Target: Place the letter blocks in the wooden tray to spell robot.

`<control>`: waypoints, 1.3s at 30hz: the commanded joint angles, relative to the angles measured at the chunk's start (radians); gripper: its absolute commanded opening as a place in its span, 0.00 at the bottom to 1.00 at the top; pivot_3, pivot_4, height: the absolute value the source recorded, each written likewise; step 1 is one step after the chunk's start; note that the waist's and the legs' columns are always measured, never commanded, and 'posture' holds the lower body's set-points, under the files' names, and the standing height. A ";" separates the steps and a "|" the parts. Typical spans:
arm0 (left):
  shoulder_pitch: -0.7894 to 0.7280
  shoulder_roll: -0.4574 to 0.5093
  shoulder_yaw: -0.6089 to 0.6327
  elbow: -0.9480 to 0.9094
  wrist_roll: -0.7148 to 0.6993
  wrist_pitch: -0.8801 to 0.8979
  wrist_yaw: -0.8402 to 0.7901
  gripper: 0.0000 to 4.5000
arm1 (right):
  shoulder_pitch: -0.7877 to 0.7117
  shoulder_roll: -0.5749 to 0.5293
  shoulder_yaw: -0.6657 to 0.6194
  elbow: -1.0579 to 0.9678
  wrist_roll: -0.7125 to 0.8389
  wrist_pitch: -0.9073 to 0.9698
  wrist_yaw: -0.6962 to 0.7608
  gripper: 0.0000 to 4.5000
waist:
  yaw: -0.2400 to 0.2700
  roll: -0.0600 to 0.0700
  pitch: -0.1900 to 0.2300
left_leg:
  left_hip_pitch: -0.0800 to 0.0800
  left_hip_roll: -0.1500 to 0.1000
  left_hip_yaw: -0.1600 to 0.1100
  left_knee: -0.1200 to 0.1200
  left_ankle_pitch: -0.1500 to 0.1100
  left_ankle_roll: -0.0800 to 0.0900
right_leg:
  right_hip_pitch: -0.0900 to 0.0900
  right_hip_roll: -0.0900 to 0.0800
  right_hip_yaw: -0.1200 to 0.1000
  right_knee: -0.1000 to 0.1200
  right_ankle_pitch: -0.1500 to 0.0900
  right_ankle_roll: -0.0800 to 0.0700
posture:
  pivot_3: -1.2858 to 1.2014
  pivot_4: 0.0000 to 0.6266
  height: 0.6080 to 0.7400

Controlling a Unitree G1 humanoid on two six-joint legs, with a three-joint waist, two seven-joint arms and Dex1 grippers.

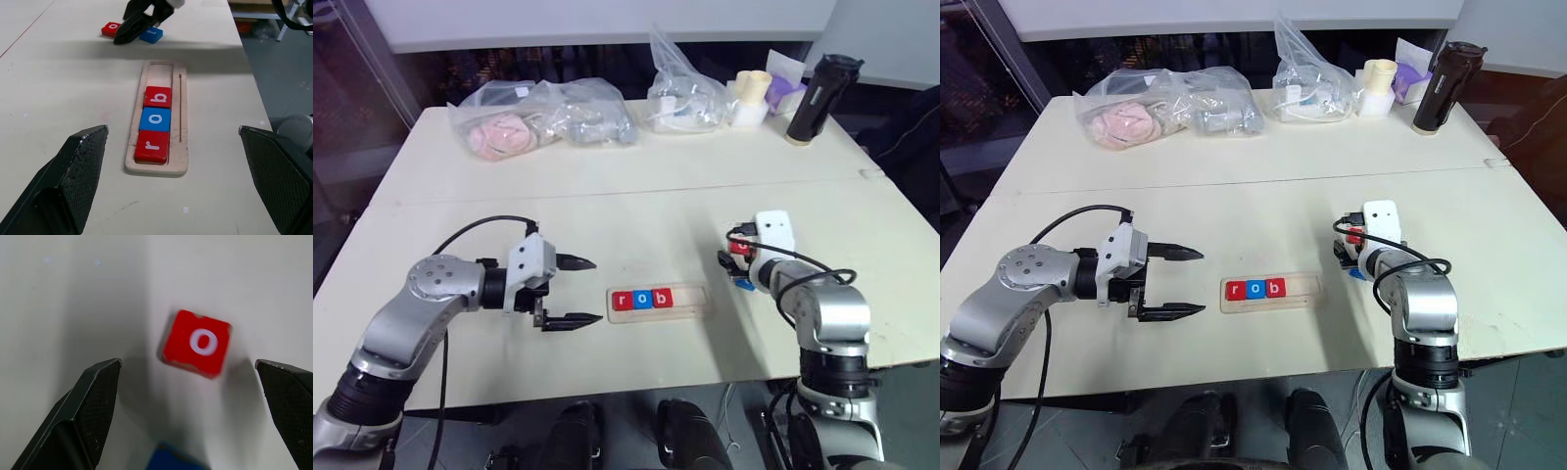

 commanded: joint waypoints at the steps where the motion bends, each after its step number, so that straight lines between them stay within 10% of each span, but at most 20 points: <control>1: 0.005 0.011 0.024 -0.043 -0.011 -0.003 0.008 1.00 | -0.034 0.018 -0.013 0.048 -0.011 -0.055 -0.044 0.99 | 0.001 0.000 0.000 | 0.001 0.000 0.000 0.000 0.000 0.000 | 0.001 0.000 0.000 0.000 0.000 0.000 | 0.52 0.24 1.00; 8: 0.020 0.019 0.037 -0.061 -0.016 0.007 0.026 1.00 | -0.045 0.038 0.008 0.080 -0.008 -0.059 -0.084 0.99 | 0.000 0.000 0.000 | 0.005 0.000 0.000 0.000 0.000 0.000 | 0.004 0.000 0.000 0.000 0.000 0.000 | 0.52 0.24 1.00; 16: 0.031 0.020 0.043 -0.074 -0.019 0.012 0.036 1.00 | -0.017 0.046 0.022 0.054 -0.004 -0.043 -0.096 0.26 | 0.003 0.000 0.000 | 0.007 0.001 0.000 0.000 0.000 0.000 | 0.006 0.000 0.001 0.000 0.000 0.000 | 0.52 0.24 1.00; 30: -0.009 -0.013 -0.003 -0.011 0.001 -0.027 0.005 1.00 | 0.119 -0.155 -0.079 -0.533 0.059 0.403 0.002 0.26 | 0.005 0.000 0.001 | 0.004 0.001 -0.001 -0.001 0.000 0.000 | 0.004 -0.003 0.000 -0.002 -0.001 0.000 | 0.52 0.24 1.00; 39: -0.052 -0.048 -0.045 0.048 0.020 -0.070 -0.032 1.00 | 0.455 -0.031 -0.107 -0.826 0.073 0.426 -0.027 0.26 | -0.002 -0.001 0.001 | 0.003 0.001 -0.002 -0.002 0.000 0.000 | 0.004 -0.004 0.000 -0.005 -0.001 0.001 | 0.52 0.24 1.00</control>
